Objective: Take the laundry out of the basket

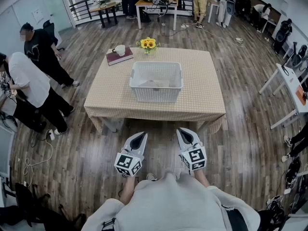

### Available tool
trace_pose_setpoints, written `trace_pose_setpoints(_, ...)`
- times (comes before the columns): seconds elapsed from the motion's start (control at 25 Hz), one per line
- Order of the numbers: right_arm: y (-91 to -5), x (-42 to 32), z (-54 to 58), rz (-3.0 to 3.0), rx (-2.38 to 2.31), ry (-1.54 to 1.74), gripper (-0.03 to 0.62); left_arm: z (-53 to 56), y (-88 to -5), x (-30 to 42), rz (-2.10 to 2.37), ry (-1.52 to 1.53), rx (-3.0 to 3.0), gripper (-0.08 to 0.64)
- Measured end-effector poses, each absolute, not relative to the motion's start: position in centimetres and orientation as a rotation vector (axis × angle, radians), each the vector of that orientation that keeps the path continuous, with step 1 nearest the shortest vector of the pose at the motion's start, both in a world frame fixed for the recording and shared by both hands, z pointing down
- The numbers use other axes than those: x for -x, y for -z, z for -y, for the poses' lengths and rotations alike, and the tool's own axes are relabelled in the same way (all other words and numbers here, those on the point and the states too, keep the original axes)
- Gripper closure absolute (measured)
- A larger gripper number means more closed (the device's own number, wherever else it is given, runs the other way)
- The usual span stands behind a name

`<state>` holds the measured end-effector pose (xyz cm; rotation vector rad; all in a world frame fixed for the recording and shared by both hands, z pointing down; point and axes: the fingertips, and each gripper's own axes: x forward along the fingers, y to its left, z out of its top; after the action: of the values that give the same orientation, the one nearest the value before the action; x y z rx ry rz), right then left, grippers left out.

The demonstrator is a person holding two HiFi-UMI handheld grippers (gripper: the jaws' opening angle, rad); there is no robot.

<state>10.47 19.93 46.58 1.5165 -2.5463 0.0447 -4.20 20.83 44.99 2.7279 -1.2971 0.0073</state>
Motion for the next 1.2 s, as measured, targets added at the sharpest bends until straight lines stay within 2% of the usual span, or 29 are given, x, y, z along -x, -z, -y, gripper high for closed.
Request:
trace_pose_setpoints(0.8, -46.4, -10.8, -19.4, 2.608, -1.465, -0.044, 0.594, -20.3, -44.6, 3.2, 1.335, -0.002, -2.727, 0.549)
trace_pose_setpoints(1.2, -47.1, -14.3, -21.1, 2.613, -1.447, -0.041, 0.594, -21.9, -44.6, 1.4, 1.407, -0.048, -2.691, 0.549)
